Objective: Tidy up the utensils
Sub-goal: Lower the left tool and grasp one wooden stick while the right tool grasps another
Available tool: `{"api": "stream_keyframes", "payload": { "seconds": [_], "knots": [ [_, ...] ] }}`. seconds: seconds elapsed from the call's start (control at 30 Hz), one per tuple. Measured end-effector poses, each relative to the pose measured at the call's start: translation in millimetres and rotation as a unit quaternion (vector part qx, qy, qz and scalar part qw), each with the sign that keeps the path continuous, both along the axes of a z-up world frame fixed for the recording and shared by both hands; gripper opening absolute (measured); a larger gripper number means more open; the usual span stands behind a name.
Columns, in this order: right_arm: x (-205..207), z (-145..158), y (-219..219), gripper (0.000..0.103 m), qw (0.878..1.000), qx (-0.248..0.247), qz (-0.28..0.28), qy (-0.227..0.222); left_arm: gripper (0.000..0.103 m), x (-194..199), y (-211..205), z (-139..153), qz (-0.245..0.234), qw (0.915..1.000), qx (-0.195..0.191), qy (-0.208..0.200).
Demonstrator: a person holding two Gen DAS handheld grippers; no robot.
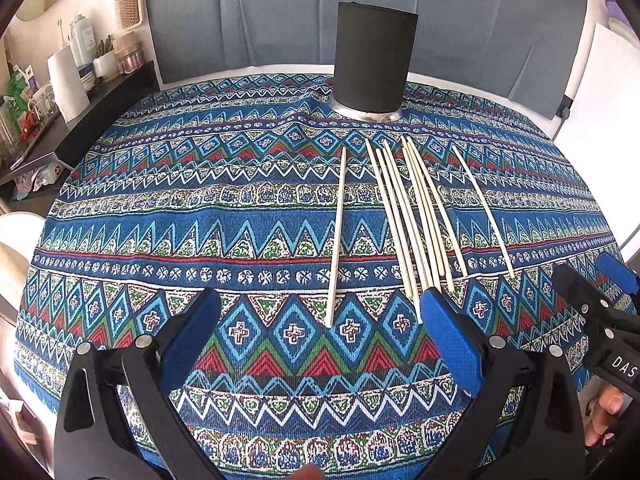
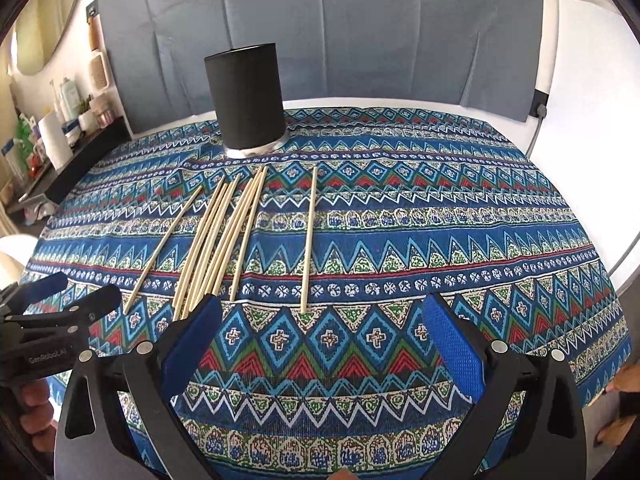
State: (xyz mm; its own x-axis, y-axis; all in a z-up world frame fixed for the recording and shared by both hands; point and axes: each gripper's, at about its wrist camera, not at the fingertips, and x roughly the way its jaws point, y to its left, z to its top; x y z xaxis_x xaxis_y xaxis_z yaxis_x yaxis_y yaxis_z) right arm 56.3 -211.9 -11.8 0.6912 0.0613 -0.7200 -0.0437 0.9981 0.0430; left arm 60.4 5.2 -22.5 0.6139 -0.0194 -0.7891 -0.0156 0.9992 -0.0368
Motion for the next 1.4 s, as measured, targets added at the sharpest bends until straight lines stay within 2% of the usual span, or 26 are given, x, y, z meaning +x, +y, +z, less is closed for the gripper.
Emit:
{"api": "stream_keyframes", "payload": {
  "seconds": [0.2,0.47,0.6,0.73,0.8,0.9,1.03,1.17,1.33,1.4],
  "knots": [
    [24.2,-0.1,-5.3,0.096,1.000,0.006,0.001,0.025,0.097,18.6,3.5,3.3,0.000,1.0000,0.001,0.006],
    [56.8,-8.9,-10.5,0.096,0.997,0.007,0.017,0.073,0.097,44.2,9.0,1.0,-0.004,0.9994,0.011,0.032],
    [75.8,-14.9,-16.6,0.096,0.994,0.003,0.024,0.104,0.097,58.4,10.5,0.0,-0.021,0.9983,0.014,0.052],
    [97.4,-18.9,-14.5,0.096,0.991,-0.023,0.034,0.124,0.097,77.2,11.3,-12.7,-0.047,0.9921,-0.023,0.115],
    [106.1,-19.5,-12.3,0.096,0.990,-0.032,0.040,0.130,0.097,83.6,10.8,-17.0,-0.054,0.9893,-0.033,0.132],
    [122.3,-24.5,-8.0,0.096,0.987,-0.046,0.052,0.143,0.097,92.7,7.6,-19.9,-0.059,0.9880,-0.017,0.142],
    [144.2,-34.2,-1.8,0.096,0.979,-0.057,0.066,0.184,0.097,111.6,5.8,-25.9,-0.061,0.9837,-0.002,0.169],
    [159.0,-32.7,5.1,0.096,0.975,-0.074,0.080,0.193,0.097,130.8,8.5,-31.8,-0.054,0.9796,0.014,0.193],
    [179.6,-40.9,9.9,0.095,0.966,-0.075,0.087,0.231,0.097,153.9,2.9,-46.4,-0.064,0.9662,0.002,0.250],
    [185.1,-42.0,10.1,0.096,0.965,-0.072,0.084,0.236,0.097,159.5,-1.7,-47.4,-0.062,0.9676,0.019,0.244]
  ]
}}
